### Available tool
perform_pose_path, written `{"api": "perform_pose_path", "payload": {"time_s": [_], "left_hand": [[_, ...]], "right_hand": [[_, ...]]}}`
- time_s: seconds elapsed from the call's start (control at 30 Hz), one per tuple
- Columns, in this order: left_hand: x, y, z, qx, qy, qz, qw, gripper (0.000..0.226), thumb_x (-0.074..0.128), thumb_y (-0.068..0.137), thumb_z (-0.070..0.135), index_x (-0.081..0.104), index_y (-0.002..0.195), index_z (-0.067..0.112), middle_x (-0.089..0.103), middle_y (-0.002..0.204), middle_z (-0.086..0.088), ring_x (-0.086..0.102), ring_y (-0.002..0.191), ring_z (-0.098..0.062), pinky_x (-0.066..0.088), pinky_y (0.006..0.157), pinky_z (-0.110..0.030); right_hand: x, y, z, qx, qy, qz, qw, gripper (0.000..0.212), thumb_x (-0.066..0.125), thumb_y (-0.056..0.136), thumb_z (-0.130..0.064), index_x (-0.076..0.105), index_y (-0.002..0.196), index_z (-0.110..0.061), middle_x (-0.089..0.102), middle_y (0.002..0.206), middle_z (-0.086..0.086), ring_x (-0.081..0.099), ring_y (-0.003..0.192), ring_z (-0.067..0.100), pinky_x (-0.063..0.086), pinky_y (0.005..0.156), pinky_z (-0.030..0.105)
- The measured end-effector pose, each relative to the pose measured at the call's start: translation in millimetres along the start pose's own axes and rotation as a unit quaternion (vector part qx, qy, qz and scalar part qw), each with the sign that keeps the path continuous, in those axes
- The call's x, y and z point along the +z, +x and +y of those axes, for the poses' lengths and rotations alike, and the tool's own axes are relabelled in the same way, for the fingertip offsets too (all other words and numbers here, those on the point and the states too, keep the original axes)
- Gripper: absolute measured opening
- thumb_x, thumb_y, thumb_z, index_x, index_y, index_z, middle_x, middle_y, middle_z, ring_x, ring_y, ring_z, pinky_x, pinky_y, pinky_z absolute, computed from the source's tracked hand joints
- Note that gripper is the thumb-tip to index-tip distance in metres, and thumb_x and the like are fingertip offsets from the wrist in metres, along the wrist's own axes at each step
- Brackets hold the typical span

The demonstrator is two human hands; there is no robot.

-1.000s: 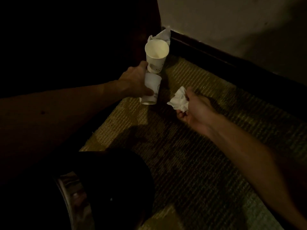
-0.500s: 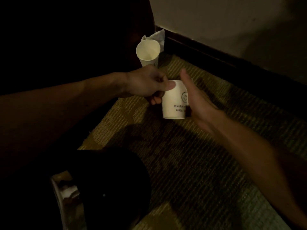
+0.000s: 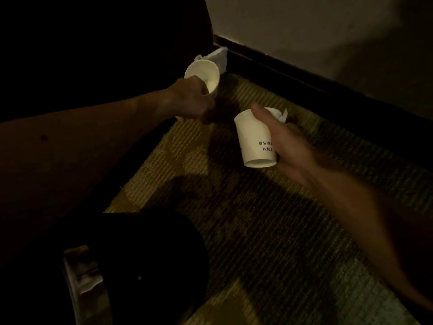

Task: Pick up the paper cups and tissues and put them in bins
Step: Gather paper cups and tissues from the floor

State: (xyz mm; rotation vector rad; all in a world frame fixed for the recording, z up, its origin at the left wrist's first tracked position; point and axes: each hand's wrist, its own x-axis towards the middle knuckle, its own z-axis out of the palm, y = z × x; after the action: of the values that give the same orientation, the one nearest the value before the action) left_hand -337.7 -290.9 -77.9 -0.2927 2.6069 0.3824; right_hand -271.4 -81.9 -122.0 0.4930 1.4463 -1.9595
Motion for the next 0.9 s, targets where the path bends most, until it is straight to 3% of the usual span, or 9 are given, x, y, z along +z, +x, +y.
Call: {"api": "perform_pose_path", "payload": {"time_s": [0.1,0.2,0.27,0.37,0.47,0.57,0.73,0.9], "left_hand": [[2,-1,0,0.076,0.094,0.053,0.991,0.028,0.068,0.088,0.034,0.067,0.113,0.02,0.066,0.117,-0.007,0.06,0.09,-0.016,0.046,0.069,-0.028],[1,-11,6,0.143,0.073,0.098,0.982,0.015,0.07,0.088,0.032,0.074,0.094,0.019,0.069,0.098,0.003,0.058,0.08,-0.008,0.044,0.063,-0.02],[-3,-18,10,0.15,0.015,0.037,0.988,0.014,0.072,0.087,0.032,0.074,0.086,0.019,0.07,0.076,0.012,0.066,0.064,-0.005,0.043,0.051,-0.009],[-8,-28,15,0.126,-0.066,-0.111,0.984,0.013,0.074,0.085,0.026,0.073,0.078,0.016,0.072,0.063,0.005,0.069,0.058,-0.006,0.05,0.051,-0.013],[-8,-31,19,0.103,-0.113,-0.205,0.967,0.013,0.073,0.086,0.023,0.074,0.078,0.013,0.072,0.068,0.0,0.069,0.062,-0.008,0.053,0.055,-0.018],[-2,-35,26,0.075,-0.147,-0.282,0.945,0.013,0.07,0.087,0.023,0.074,0.077,0.015,0.072,0.07,-0.003,0.069,0.063,-0.011,0.053,0.053,-0.019],[16,-33,42,0.048,-0.236,-0.298,0.924,0.026,0.066,0.087,0.016,0.076,0.064,0.015,0.069,0.065,-0.005,0.067,0.061,-0.014,0.056,0.056,-0.022],[23,-29,41,0.029,-0.286,-0.307,0.907,0.01,0.06,0.091,0.012,0.069,0.086,0.01,0.068,0.069,-0.005,0.069,0.068,-0.017,0.058,0.061,-0.025]], "right_hand": [[-5,1,1,0.006,0.024,-0.013,1.0,0.054,0.075,0.076,-0.051,0.067,0.116,-0.015,0.073,0.108,0.012,0.07,0.093,0.026,0.058,0.082,0.045],[-10,3,1,-0.002,0.063,-0.035,0.997,0.049,0.07,0.079,-0.052,0.069,0.112,-0.016,0.073,0.099,0.009,0.07,0.086,0.022,0.058,0.078,0.042],[-14,5,0,-0.009,0.096,-0.054,0.994,0.036,0.069,0.08,-0.052,0.074,0.097,-0.02,0.073,0.088,0.004,0.07,0.076,0.017,0.058,0.067,0.035],[-21,8,0,-0.018,0.131,-0.087,0.987,0.035,0.064,0.084,-0.053,0.075,0.093,-0.021,0.073,0.086,0.003,0.07,0.075,0.016,0.056,0.061,0.033],[-28,8,1,-0.016,0.16,-0.143,0.977,0.047,0.055,0.088,-0.059,0.077,0.1,-0.019,0.073,0.1,0.006,0.07,0.088,0.019,0.058,0.079,0.039],[-35,8,1,0.024,0.183,-0.178,0.966,0.057,0.057,0.079,-0.067,0.078,0.102,-0.019,0.072,0.11,0.007,0.068,0.105,0.024,0.047,0.092,0.057],[-35,3,1,0.068,0.142,-0.209,0.965,0.061,0.057,0.075,-0.069,0.076,0.108,-0.022,0.07,0.113,0.008,0.064,0.113,0.03,0.044,0.09,0.068],[-39,3,0,0.083,0.109,-0.146,0.98,0.051,0.055,0.079,-0.063,0.074,0.105,-0.024,0.073,0.108,0.007,0.065,0.11,0.03,0.041,0.096,0.066]]}}
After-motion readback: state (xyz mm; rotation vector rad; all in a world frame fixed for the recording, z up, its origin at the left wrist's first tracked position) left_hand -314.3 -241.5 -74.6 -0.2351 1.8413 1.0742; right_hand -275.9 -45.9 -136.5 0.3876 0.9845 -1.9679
